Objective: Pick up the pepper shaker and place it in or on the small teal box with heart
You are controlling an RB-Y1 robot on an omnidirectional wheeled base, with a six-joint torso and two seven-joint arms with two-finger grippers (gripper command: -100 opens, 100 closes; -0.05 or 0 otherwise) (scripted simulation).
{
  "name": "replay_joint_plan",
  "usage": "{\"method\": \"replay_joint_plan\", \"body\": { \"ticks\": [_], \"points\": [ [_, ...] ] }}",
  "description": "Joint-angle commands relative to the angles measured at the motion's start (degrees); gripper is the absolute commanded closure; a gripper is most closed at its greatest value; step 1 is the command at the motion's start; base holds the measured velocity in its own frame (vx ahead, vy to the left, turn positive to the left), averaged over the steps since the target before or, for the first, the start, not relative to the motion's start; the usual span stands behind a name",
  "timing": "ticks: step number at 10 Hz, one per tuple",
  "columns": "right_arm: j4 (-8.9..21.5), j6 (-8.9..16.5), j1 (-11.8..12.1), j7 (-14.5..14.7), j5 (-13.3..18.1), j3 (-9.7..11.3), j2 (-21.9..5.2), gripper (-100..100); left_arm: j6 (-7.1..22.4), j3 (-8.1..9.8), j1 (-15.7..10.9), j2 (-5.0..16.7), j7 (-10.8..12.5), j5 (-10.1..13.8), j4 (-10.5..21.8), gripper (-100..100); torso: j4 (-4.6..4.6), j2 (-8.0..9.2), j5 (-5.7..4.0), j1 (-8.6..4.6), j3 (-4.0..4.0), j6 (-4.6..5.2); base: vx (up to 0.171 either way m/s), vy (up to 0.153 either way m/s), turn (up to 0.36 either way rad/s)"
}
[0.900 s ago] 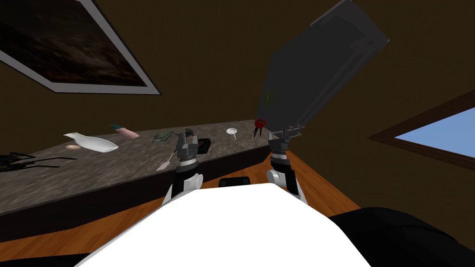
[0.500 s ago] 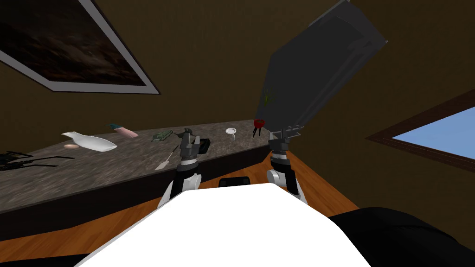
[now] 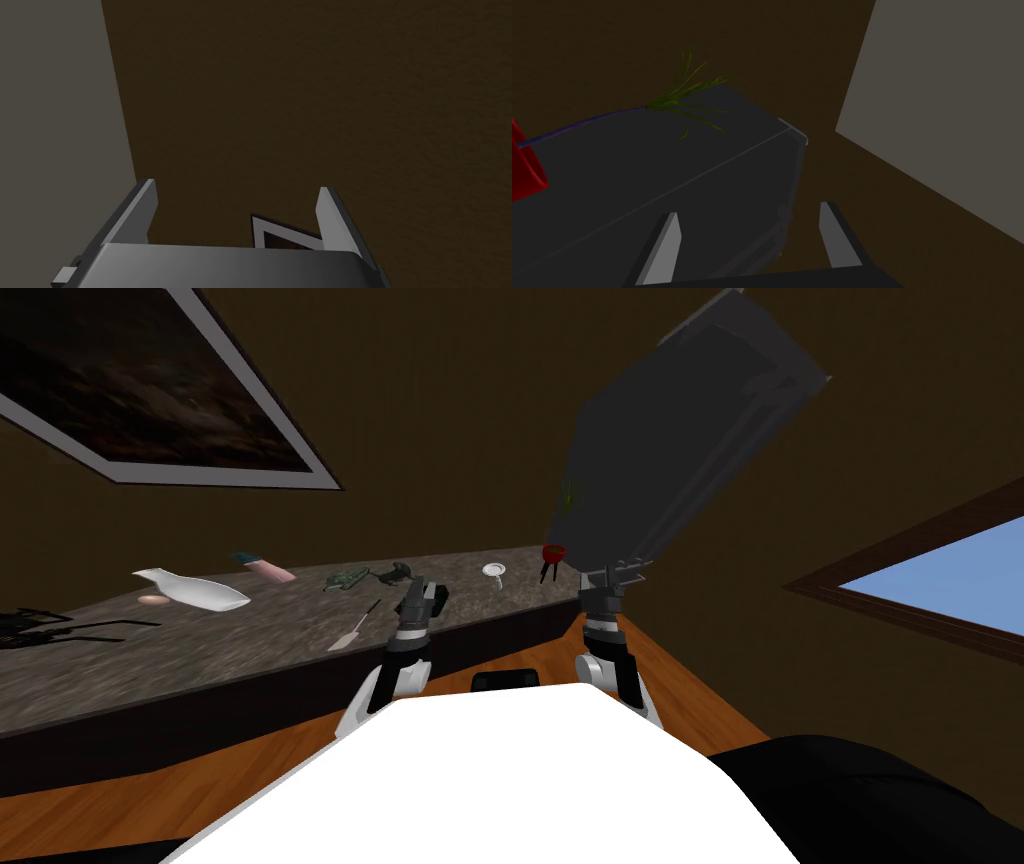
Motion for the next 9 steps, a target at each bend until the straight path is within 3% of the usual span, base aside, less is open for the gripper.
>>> {"method": "replay_joint_plan", "body": {
  "ticks": [1, 9],
  "points": [
    [0.0, 0.0, 0.0, 0.0, 0.0, 0.0, 0.0, 0, -0.1, 0.36, -1.5, 1.2, -1.6, -1.4, 1.9, -100, 0.0, 0.0, 0.0, 0.0, 0.0, 0.0, -0.041, -0.116, 0.015],
    [0.0, 0.0, 0.0, 0.0, 0.0, 0.0, 0.0, 0, -0.3, 2.46, -9.7, 5.9, -9.6, -9.0, 13.2, -100, 0.0, -0.02, -0.02, -0.06, -0.01, 0.0, -0.037, -0.109, 0.014]
  ]
}}
